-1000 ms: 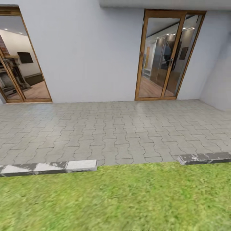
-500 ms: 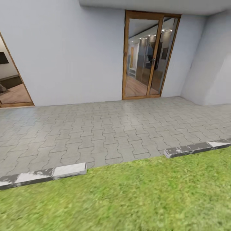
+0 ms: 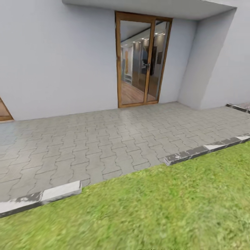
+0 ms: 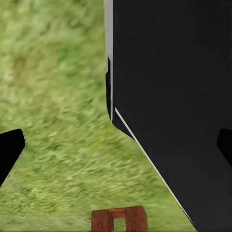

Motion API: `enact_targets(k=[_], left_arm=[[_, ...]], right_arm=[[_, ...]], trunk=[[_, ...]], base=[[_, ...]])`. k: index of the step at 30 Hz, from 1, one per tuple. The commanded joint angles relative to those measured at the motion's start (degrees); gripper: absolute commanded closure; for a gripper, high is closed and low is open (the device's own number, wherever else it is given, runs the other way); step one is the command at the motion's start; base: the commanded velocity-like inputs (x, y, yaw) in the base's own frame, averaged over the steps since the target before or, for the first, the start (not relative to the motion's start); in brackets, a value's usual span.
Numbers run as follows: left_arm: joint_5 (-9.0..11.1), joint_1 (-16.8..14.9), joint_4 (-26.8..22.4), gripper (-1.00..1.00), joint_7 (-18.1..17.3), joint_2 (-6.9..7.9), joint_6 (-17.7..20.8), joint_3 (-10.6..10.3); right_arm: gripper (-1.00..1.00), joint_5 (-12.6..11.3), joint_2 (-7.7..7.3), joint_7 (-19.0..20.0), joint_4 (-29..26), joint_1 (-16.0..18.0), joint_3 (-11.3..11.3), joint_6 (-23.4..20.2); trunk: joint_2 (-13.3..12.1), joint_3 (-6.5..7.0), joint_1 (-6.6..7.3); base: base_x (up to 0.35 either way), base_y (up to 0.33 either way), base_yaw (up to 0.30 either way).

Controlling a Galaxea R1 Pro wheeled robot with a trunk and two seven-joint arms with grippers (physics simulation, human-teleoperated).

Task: Take the three Easter eggs out of the wicker basket on the lawn in the garden, then place them on the lawn next to a single tree (choose any tree) so that all three eggs are next to the same tree and none are left in the basket.

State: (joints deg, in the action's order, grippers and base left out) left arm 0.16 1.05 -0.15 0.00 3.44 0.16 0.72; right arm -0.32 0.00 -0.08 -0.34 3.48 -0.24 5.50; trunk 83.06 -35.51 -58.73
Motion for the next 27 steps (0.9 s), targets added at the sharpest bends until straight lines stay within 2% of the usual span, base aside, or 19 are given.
enact_targets(k=[1, 27], left_arm=[[0.02, 0.01, -0.02, -1.00, 0.00, 0.00, 0.02, 0.07], [0.02, 0.01, -0.02, -1.00, 0.00, 0.03, 0.02, 0.07]], right_arm=[[-1.00, -0.03, 0.00, -0.01, 0.08, 0.04, -0.02, 0.21], [-1.00, -0.29, -0.09, -0.01, 0.08, 0.04, -0.02, 0.21]], trunk=[[0.02, -0.03, 0.00], [0.02, -0.03, 0.00]], base=[[0.000, 0.000, -0.279], [0.000, 0.000, -0.281]])
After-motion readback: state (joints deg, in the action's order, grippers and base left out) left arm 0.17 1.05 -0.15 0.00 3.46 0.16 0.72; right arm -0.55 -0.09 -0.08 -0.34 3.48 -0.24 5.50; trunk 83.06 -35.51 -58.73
